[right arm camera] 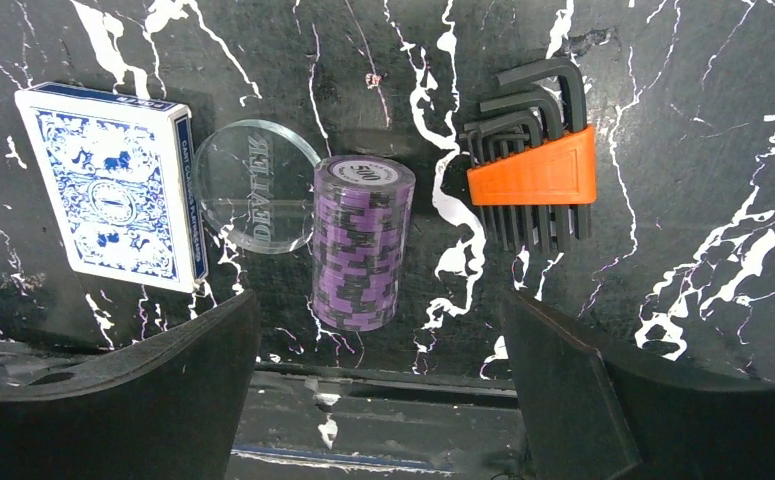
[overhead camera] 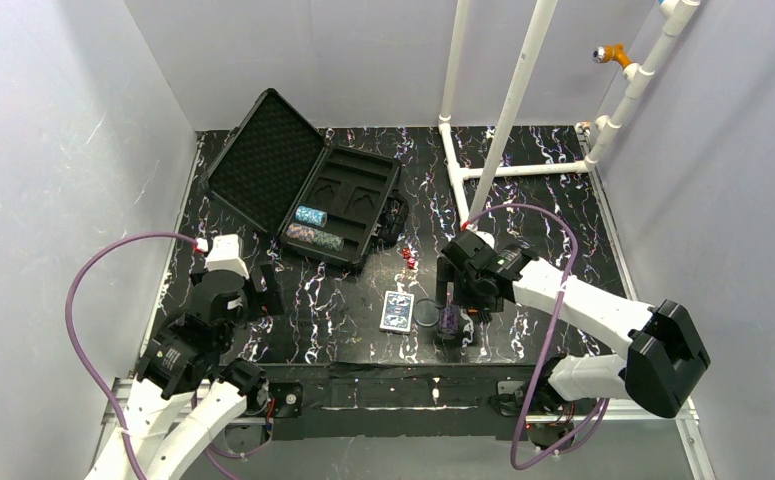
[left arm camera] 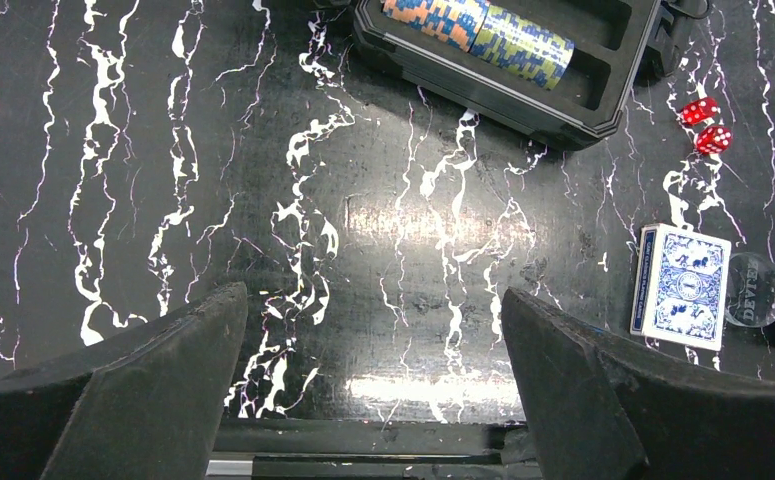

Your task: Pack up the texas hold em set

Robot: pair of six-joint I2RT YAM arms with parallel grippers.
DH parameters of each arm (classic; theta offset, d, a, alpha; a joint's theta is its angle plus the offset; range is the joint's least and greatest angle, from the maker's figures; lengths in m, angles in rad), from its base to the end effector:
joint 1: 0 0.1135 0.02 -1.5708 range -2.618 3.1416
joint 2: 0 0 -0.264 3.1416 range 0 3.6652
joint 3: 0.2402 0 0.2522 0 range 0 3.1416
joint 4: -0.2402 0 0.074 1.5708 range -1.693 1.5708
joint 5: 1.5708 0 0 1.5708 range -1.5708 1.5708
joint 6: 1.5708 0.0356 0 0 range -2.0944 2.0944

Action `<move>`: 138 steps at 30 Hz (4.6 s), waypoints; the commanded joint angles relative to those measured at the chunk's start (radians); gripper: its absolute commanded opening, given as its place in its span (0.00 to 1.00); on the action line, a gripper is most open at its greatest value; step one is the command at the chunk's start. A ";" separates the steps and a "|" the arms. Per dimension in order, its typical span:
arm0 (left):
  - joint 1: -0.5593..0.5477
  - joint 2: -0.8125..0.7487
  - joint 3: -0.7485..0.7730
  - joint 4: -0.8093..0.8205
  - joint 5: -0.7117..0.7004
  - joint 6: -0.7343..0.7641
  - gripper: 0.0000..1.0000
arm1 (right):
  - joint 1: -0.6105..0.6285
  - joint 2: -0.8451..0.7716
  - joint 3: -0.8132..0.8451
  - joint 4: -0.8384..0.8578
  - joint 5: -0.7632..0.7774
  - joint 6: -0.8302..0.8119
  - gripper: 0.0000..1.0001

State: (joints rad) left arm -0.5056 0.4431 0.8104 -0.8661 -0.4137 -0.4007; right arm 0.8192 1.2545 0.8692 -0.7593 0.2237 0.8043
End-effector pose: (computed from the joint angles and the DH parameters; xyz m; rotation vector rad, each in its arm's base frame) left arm 0.0788 -0.0273 0.3197 -0.1449 2.0220 -0.1436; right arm 0.1644 0.1644 0.2290 0.0452 2.6813 0.2136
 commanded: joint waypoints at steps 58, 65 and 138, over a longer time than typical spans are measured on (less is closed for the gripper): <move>0.005 -0.033 -0.010 0.007 -0.013 0.007 0.98 | 0.022 0.211 -0.046 0.146 -0.037 0.007 0.44; 0.006 -0.037 -0.010 0.007 -0.013 0.007 0.98 | 0.021 0.192 -0.016 0.117 -0.013 -0.028 0.29; 0.006 -0.026 -0.019 0.019 -0.014 0.026 0.98 | 0.028 0.996 1.197 0.293 -0.384 -1.340 0.01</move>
State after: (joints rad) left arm -0.5053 0.4179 0.7967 -0.8597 -0.4107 -0.3878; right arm 0.8398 2.2528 1.9774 -0.4992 -0.1703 -0.5049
